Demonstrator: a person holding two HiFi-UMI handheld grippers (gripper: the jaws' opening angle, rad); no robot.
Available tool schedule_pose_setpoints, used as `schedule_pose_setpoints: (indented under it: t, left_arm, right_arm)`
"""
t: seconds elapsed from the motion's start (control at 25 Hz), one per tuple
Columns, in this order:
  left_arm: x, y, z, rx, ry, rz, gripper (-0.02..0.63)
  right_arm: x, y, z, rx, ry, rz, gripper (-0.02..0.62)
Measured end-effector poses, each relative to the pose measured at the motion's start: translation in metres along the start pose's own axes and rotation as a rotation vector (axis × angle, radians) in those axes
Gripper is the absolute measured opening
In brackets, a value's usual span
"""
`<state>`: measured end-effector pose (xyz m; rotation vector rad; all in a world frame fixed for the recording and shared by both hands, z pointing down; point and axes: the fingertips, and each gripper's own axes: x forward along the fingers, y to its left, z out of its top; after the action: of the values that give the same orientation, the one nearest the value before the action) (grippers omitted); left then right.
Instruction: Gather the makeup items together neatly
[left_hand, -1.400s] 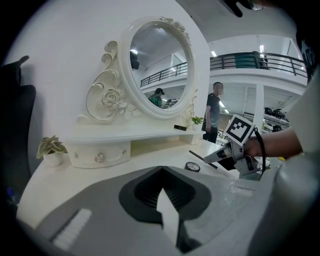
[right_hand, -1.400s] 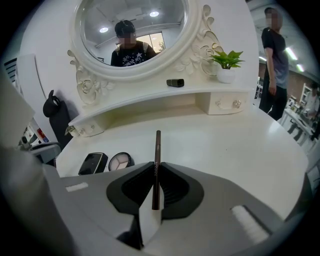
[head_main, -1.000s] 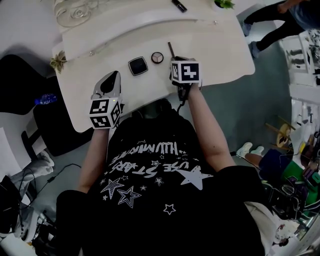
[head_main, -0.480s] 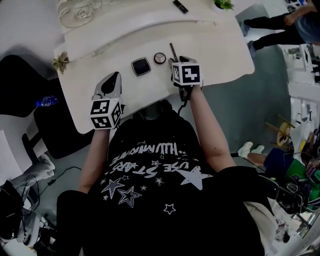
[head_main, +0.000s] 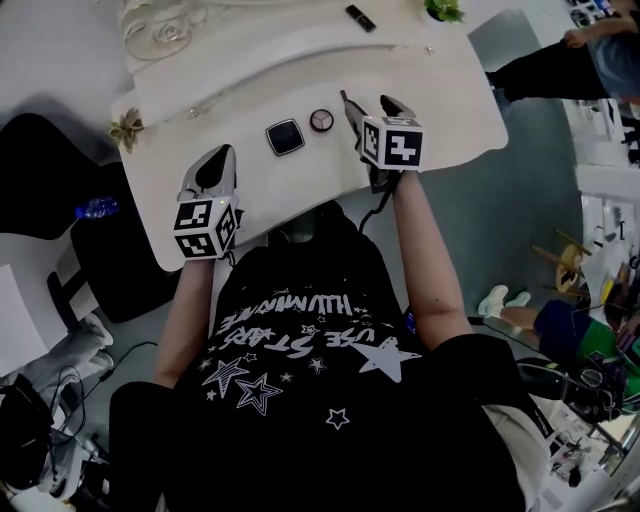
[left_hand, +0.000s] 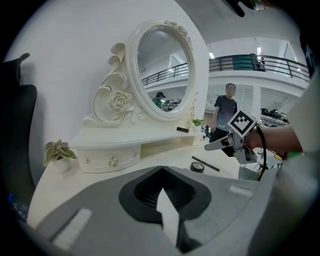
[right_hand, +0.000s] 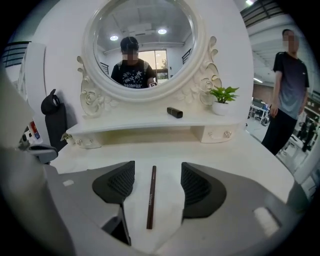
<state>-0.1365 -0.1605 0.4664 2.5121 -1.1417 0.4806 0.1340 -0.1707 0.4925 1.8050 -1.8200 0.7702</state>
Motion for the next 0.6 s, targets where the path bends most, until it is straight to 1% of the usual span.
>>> schedule_pose_setpoints:
  t: [0.2,0.44,0.6]
  left_arm:
    - [0.011,-0.002,0.011,-0.006,-0.012,0.045,0.000]
    - [0.028,-0.010,0.026,-0.034,-0.036,0.114,0.000]
    - [0.038,-0.014,0.035,-0.050,-0.051,0.161,0.000]
  right_arm:
    - [0.006,-0.022,0.032,-0.029,-0.051,-0.006,0.324]
    - [0.025,-0.046,0.082,-0.105,-0.096,0.024,0.324]
    - [0.042,-0.055,0.112,-0.134,-0.120,0.052,0.322]
